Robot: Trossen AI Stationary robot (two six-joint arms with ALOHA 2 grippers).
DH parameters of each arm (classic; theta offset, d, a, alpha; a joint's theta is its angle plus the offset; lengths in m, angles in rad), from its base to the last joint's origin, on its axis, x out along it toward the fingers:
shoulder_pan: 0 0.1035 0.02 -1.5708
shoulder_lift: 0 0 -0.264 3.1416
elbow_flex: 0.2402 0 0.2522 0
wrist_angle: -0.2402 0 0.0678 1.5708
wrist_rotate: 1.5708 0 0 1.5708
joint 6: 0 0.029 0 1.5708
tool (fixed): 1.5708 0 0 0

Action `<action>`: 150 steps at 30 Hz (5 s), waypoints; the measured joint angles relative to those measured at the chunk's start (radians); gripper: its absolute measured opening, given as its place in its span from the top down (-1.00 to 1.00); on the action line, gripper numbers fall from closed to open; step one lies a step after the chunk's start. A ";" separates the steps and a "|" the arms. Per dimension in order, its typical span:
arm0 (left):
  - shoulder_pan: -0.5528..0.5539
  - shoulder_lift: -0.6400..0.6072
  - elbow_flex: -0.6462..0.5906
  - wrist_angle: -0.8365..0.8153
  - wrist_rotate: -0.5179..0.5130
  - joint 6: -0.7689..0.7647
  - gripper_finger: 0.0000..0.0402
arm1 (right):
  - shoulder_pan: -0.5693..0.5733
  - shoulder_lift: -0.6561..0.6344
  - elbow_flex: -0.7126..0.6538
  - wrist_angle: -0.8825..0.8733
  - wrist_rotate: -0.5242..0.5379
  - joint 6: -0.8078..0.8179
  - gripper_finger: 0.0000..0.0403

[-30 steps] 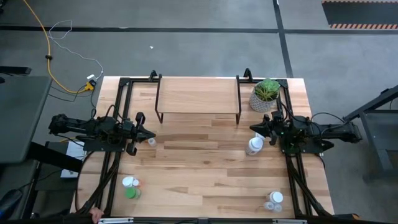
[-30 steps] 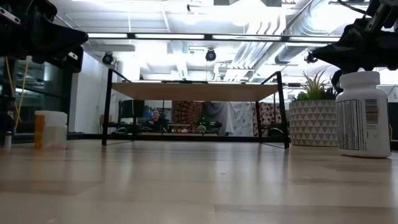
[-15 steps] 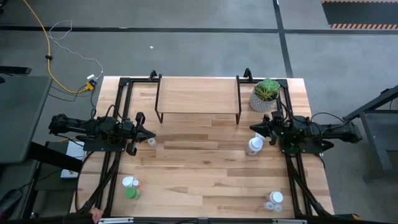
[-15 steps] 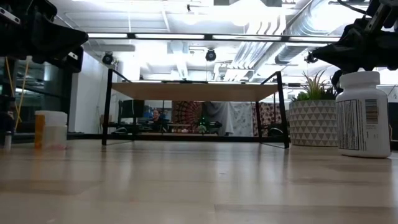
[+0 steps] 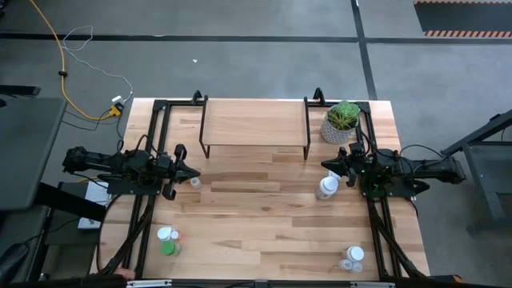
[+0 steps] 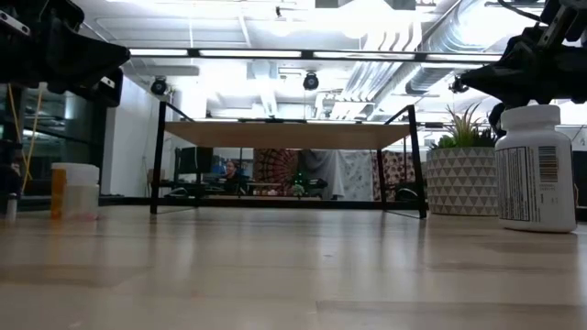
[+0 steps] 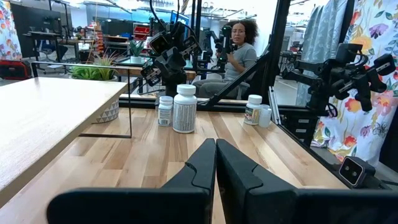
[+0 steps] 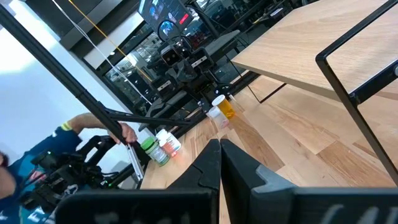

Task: Pick and place medicine bottles onto shelf by color

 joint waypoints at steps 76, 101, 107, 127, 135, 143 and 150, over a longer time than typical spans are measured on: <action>0.000 0.000 0.000 0.000 0.000 0.000 0.98 | 0.000 0.000 0.000 0.000 0.000 0.000 1.00; 0.000 0.000 0.000 0.000 0.000 0.000 0.98 | 0.000 0.000 0.000 0.000 0.000 0.000 1.00; 0.000 0.000 0.000 0.000 0.000 0.000 0.98 | 0.000 0.000 0.000 0.000 0.000 0.000 1.00; 0.000 0.000 0.000 0.000 0.000 0.000 0.98 | 0.000 0.000 0.000 0.000 0.000 0.000 1.00; 0.000 0.000 0.000 0.000 -0.001 0.000 0.98 | 0.000 0.000 0.000 0.000 0.000 0.000 1.00; 0.000 0.000 0.000 0.000 -0.001 0.000 0.98 | 0.000 0.000 0.000 0.000 0.000 0.000 1.00; 0.000 0.000 0.000 0.000 -0.004 0.000 0.98 | 0.000 0.000 0.000 0.000 0.001 -0.073 1.00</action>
